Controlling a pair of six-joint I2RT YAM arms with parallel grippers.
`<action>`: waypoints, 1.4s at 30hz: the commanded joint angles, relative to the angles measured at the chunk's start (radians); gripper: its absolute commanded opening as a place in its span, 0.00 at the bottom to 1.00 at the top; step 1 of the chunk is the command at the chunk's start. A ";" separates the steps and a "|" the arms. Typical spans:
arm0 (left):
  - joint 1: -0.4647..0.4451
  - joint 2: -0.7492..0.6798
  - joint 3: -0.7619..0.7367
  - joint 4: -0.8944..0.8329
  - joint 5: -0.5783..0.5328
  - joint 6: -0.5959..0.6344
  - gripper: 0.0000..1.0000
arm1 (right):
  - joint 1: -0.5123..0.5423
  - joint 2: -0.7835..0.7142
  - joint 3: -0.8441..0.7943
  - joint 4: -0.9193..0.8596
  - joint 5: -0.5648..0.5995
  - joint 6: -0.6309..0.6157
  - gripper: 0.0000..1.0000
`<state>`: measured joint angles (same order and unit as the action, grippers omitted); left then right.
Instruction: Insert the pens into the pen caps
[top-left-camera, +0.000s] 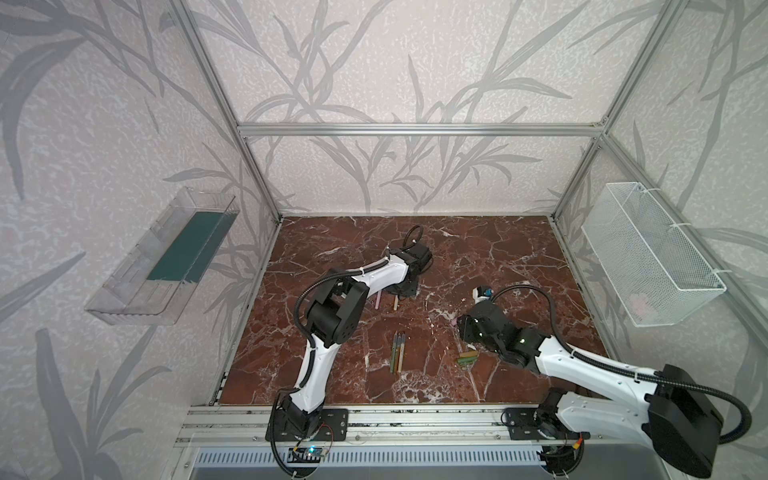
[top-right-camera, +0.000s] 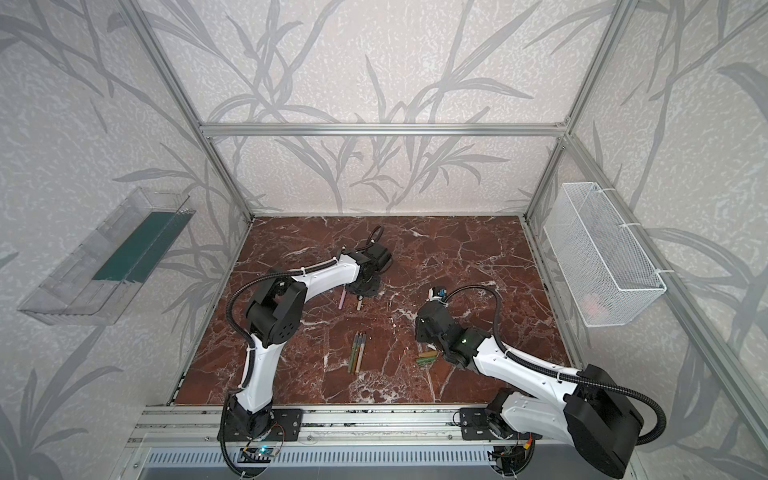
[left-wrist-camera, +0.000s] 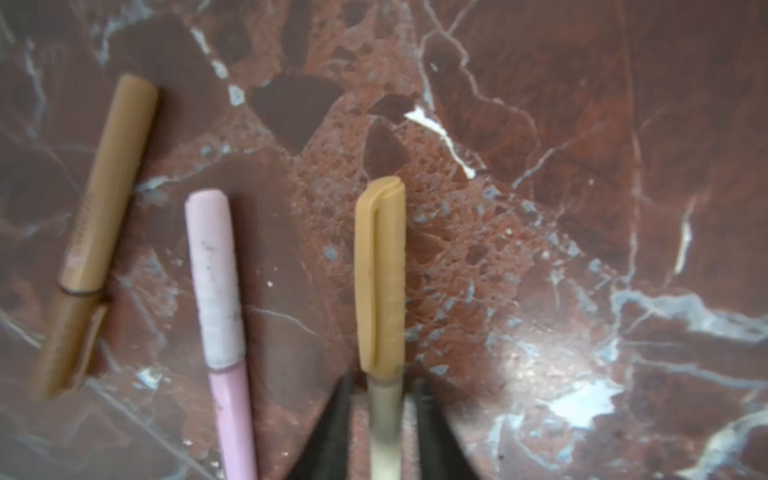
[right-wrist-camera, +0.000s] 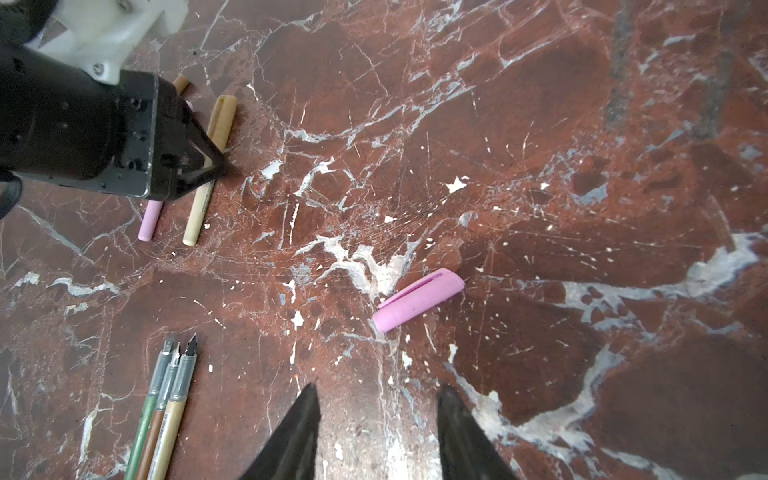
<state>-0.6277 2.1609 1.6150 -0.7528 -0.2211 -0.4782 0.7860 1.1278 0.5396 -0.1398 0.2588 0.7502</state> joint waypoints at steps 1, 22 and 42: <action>0.004 -0.046 -0.010 -0.033 0.013 0.010 0.51 | -0.005 -0.027 0.018 -0.015 0.009 -0.006 0.47; 0.098 -0.928 -0.629 0.372 0.239 -0.165 0.73 | -0.011 -0.020 0.054 -0.065 0.062 0.061 0.69; -0.178 -1.387 -1.074 0.139 0.235 -0.256 0.71 | -0.008 0.286 0.139 -0.002 0.059 0.044 0.46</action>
<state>-0.7860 0.7864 0.5747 -0.5594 0.0097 -0.7025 0.7788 1.3472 0.6128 -0.1318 0.3115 0.7891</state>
